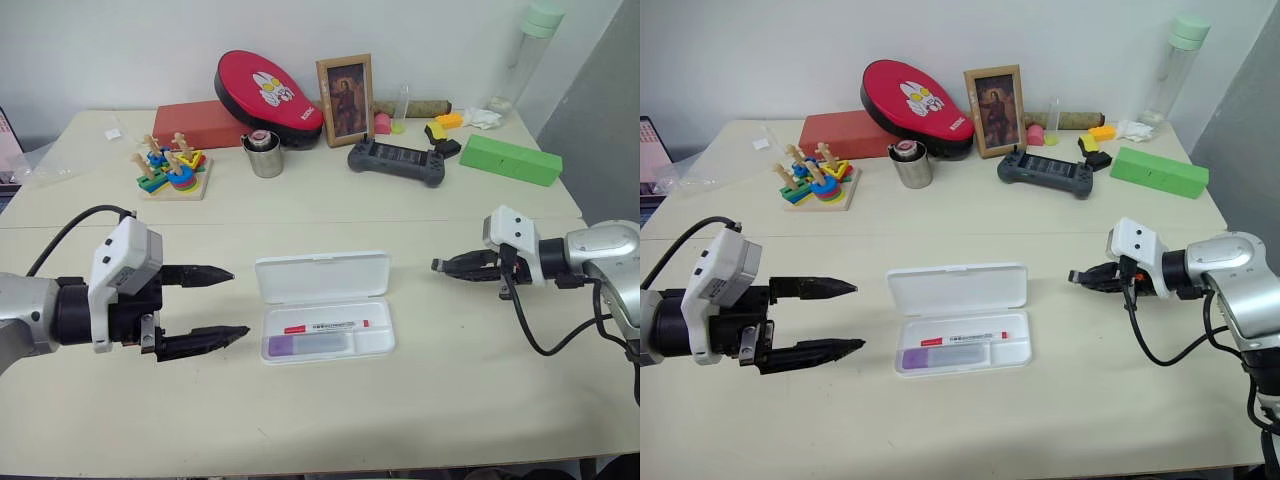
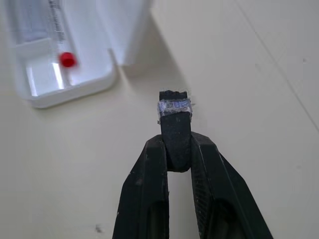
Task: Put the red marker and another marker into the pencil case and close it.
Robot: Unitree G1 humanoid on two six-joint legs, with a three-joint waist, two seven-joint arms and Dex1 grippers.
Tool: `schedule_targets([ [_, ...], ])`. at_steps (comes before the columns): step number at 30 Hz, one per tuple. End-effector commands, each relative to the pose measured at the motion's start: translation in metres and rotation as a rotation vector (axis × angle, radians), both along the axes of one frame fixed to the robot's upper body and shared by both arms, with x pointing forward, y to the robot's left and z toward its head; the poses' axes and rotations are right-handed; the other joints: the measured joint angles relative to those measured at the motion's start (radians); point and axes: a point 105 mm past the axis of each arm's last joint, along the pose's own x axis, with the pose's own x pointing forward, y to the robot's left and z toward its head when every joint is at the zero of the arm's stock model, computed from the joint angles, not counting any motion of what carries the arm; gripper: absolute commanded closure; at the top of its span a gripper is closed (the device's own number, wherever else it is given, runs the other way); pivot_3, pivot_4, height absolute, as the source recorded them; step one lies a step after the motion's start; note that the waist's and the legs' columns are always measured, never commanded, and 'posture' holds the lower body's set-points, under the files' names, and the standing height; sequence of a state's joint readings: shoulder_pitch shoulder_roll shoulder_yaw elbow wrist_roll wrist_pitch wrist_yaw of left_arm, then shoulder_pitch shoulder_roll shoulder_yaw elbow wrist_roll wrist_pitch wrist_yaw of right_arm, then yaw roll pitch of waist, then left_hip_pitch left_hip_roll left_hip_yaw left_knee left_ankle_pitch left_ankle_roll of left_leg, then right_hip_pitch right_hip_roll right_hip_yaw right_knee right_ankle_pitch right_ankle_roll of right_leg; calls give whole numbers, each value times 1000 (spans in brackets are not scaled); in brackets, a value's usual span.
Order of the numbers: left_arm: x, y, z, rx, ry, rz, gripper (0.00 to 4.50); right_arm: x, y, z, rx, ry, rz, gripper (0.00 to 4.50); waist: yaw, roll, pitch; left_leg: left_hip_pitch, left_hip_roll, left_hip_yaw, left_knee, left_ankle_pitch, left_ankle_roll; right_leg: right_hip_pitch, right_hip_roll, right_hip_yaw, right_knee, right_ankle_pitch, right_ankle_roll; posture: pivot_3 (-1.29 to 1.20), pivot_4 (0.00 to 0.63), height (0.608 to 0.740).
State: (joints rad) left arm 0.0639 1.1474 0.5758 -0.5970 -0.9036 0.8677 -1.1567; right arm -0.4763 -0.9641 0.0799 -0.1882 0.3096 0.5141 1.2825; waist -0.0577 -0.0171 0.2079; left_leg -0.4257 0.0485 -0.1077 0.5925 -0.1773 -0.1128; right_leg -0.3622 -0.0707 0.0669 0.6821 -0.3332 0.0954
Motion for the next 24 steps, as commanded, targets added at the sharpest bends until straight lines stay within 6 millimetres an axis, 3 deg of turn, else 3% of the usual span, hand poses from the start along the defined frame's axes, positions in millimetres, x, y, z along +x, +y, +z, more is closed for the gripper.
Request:
schedule_targets([
  [1,-10,-5,6,40,-22,-69,0,-19,25,18,60,-20,119,4225,-1,0,0,0,0,0,0,0,0,0,0,0,0,0,0,0,150,740],
  [10,-4,-9,5,56,-43,-91,0,-41,71,-5,123,71,223,4225,2,0,0,0,0,0,1,0,0,1,0,0,0,0,0,0,150,740],
  [18,2,-9,7,65,-59,-82,0,-36,92,-17,166,100,167,4225,1,0,0,0,0,-1,1,0,0,0,0,0,0,0,0,0,150,740],
  [24,3,-8,8,68,-62,-74,0,-39,93,-23,169,123,151,4225,2,0,0,0,0,-1,1,0,0,0,0,0,0,0,0,0,150,740],
])
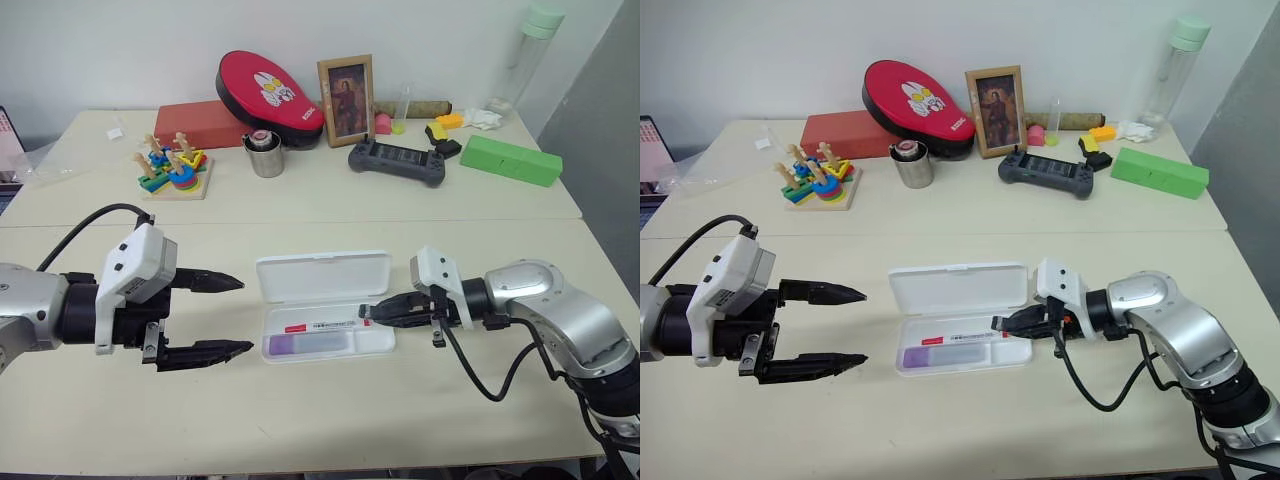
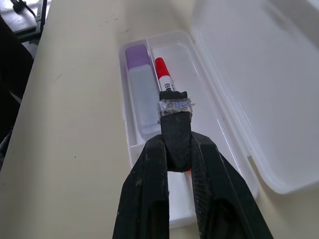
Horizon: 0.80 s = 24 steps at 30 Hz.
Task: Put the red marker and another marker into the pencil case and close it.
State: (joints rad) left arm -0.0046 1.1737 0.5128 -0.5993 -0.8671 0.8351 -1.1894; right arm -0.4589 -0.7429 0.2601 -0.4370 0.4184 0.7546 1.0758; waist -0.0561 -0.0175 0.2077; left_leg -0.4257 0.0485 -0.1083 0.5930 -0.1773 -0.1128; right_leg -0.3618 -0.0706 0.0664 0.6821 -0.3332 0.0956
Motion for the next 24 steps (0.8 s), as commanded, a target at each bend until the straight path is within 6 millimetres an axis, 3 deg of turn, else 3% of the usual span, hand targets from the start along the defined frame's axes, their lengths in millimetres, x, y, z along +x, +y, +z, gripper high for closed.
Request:
schedule_targets([
  [1,1,0,4,20,-27,-4,0,-6,3,4,3,-19,19,4225,0,0,0,0,0,0,0,0,0,0,0,0,0,0,0,0,150,740],
  [10,3,3,4,28,-28,6,0,-14,-6,-6,-14,37,36,4225,1,0,0,0,0,0,0,0,0,0,0,0,0,0,0,0,150,740],
  [24,5,9,8,54,-35,16,0,-10,1,-23,-18,74,26,4225,0,0,0,0,0,0,0,0,0,0,0,0,0,0,0,0,150,740],
])
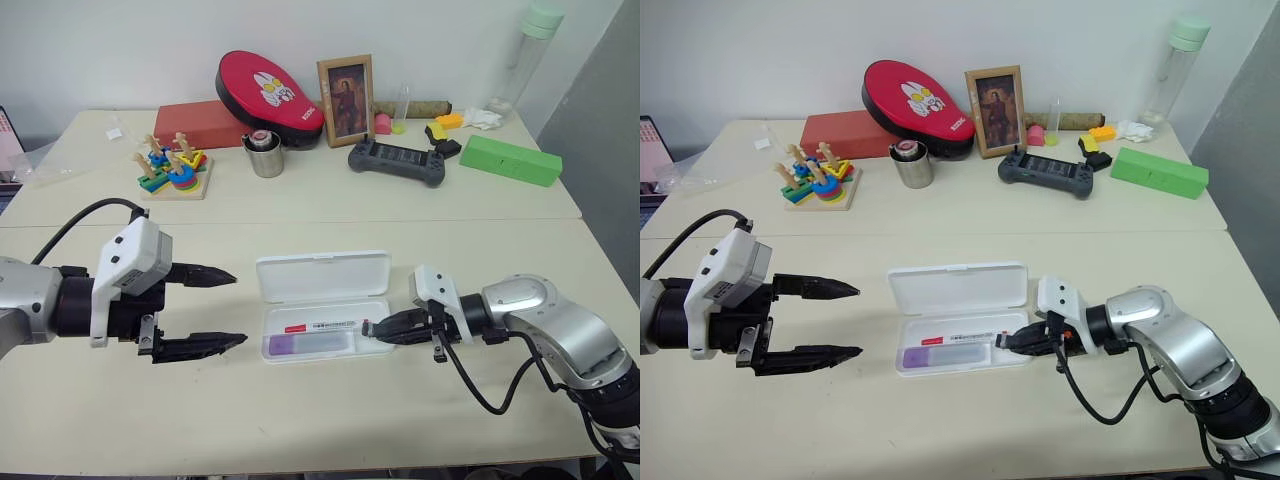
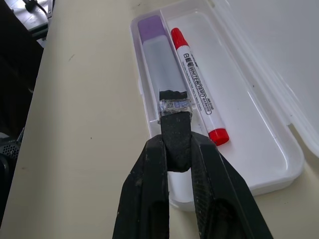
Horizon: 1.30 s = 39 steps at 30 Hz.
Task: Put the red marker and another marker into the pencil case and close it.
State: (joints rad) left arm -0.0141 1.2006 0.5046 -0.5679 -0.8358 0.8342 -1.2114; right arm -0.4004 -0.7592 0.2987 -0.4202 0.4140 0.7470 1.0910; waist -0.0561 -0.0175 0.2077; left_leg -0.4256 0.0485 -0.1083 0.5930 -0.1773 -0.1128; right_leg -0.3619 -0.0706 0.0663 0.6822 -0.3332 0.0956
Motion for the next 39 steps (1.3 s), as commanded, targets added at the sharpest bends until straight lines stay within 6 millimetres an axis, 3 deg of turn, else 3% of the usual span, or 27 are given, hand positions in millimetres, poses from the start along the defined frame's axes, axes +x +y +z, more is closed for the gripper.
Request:
schedule_targets([
  [1,2,2,8,22,-43,-4,0,0,6,-1,12,-15,20,4225,0,0,0,0,0,0,0,0,0,0,0,0,0,0,0,0,150,740],
  [10,3,3,8,27,-55,-1,0,8,7,-12,-19,-20,15,4225,0,0,0,0,0,0,0,0,0,0,0,0,0,0,0,0,150,740],
  [11,3,4,8,27,-57,0,0,10,7,-13,-22,-21,14,3525,0,0,0,0,0,0,0,0,0,0,0,0,0,0,0,0,150,740],
  [19,3,6,7,24,-59,8,0,11,4,-12,-20,-27,24,1692,0,0,0,0,0,0,0,0,0,0,0,0,0,0,0,0,150,740],
  [26,4,6,5,18,-58,11,0,17,7,4,27,-47,12,51,0,0,0,0,0,0,0,0,0,0,0,0,0,0,0,0,150,740],
  [39,6,4,11,-36,-73,26,0,21,-13,40,79,-127,3,51,0,0,0,0,0,0,0,0,0,0,0,0,0,0,0,0,150,740],
])
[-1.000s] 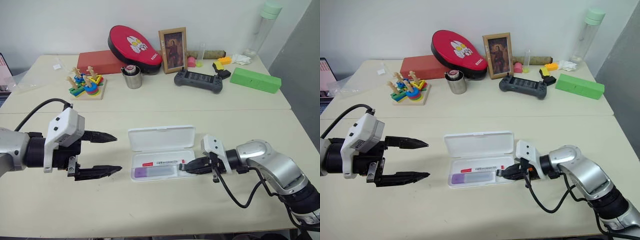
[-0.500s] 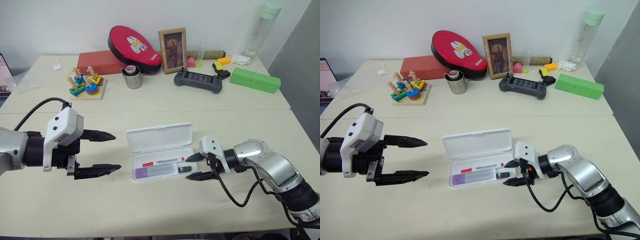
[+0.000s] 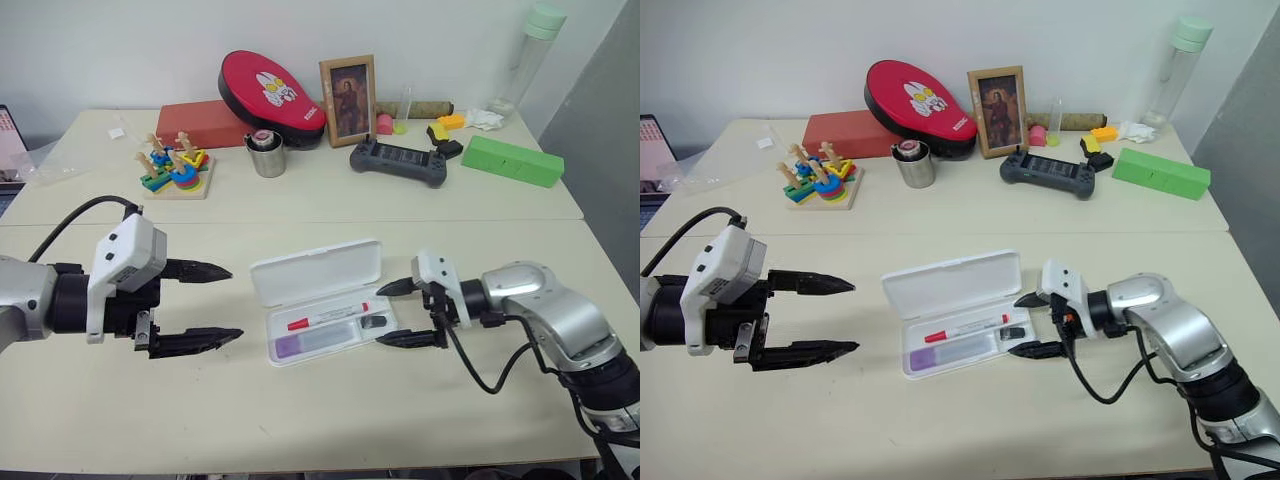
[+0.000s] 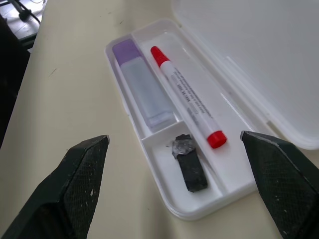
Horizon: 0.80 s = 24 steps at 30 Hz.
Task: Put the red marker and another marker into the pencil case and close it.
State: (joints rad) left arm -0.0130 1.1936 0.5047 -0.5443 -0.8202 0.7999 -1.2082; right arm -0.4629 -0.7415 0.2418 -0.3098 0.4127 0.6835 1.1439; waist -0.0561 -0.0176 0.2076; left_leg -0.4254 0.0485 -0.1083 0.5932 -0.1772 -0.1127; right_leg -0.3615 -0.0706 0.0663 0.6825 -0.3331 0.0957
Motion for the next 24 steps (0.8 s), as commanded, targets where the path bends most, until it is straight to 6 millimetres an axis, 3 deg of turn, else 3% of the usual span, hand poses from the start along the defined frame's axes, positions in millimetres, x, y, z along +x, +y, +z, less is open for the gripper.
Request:
schedule_targets([
  [1,4,0,11,-41,-52,19,0,1,-6,26,26,-89,13,51,0,0,0,0,0,0,0,0,0,0,0,0,0,0,0,0,150,740],
  [8,18,-1,26,-140,-137,110,0,22,-25,41,27,-168,-103,51,0,0,0,0,0,0,0,0,0,0,0,0,0,0,0,0,150,740],
  [11,20,-1,26,-157,-149,132,0,27,-27,45,33,-185,-122,567,-1,0,0,0,0,0,0,0,0,0,0,0,0,0,0,0,150,740],
  [24,24,3,24,-158,-165,180,0,16,-22,59,58,-183,-41,3610,0,0,0,0,0,0,0,0,0,0,0,0,0,0,0,0,150,740],
])
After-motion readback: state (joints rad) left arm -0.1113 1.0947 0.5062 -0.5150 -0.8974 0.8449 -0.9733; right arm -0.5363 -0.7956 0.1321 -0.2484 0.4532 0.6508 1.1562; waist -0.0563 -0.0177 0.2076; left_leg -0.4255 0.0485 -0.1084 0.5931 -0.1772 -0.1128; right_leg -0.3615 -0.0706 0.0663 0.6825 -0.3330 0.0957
